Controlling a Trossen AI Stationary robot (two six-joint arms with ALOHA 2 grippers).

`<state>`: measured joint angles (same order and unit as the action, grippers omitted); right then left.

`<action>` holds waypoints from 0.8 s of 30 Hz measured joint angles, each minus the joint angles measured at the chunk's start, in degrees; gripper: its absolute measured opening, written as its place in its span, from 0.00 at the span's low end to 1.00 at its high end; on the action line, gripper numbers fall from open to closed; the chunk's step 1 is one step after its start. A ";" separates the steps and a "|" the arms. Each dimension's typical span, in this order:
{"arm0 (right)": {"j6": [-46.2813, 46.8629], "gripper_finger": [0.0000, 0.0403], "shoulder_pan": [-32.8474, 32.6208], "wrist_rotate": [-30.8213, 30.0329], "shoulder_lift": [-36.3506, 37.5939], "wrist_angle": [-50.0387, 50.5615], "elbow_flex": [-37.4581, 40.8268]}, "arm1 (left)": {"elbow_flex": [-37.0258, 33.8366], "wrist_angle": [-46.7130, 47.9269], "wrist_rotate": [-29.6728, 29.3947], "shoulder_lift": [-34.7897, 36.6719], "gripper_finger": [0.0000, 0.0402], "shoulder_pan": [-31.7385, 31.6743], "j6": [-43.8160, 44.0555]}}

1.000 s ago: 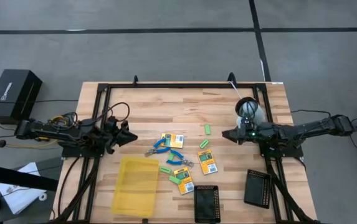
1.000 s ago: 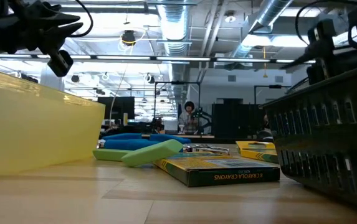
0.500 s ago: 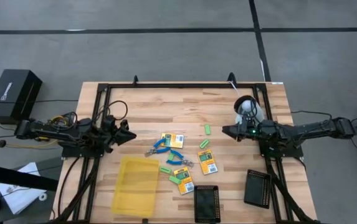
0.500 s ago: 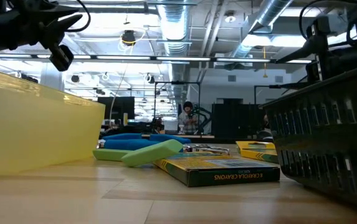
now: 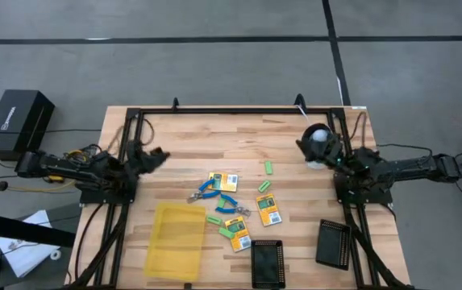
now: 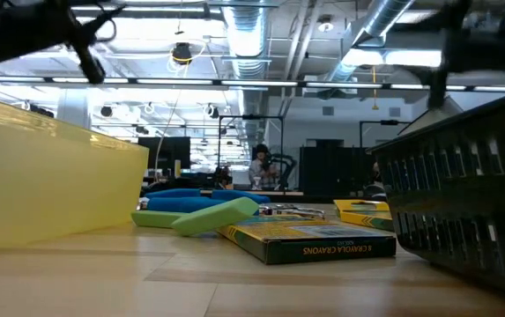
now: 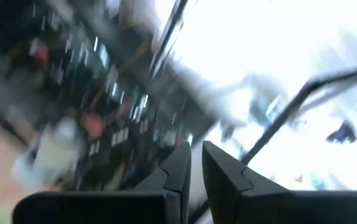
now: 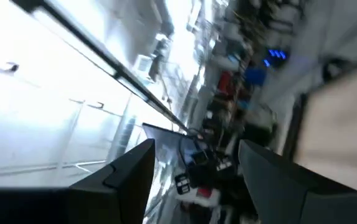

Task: Pick & Place School Supplies
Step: Put the blue hole puncher into the left black bin

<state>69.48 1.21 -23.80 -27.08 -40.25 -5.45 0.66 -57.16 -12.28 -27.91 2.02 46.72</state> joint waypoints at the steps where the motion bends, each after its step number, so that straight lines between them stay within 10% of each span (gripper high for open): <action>1: -2.07 0.56 0.37 0.16 -1.00 0.16 -1.69 | 0.84 -1.89 -0.04 -0.83 0.09 -0.55 -1.03; 10: -27.20 0.56 1.92 1.27 -13.78 0.90 -17.57 | 21.07 9.04 13.89 -15.82 0.09 -5.46 -8.00; 16: -28.82 0.56 6.63 7.87 -22.55 1.35 -24.77 | 36.67 37.16 26.57 -31.97 0.09 -11.10 -18.18; 24: -35.26 0.56 13.81 9.60 -30.87 0.21 -32.99 | 51.57 41.73 37.57 -48.82 0.09 -18.88 -26.82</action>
<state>34.23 15.01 -14.19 -57.95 -40.04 -38.45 52.22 -15.43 25.29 -76.73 -16.86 19.90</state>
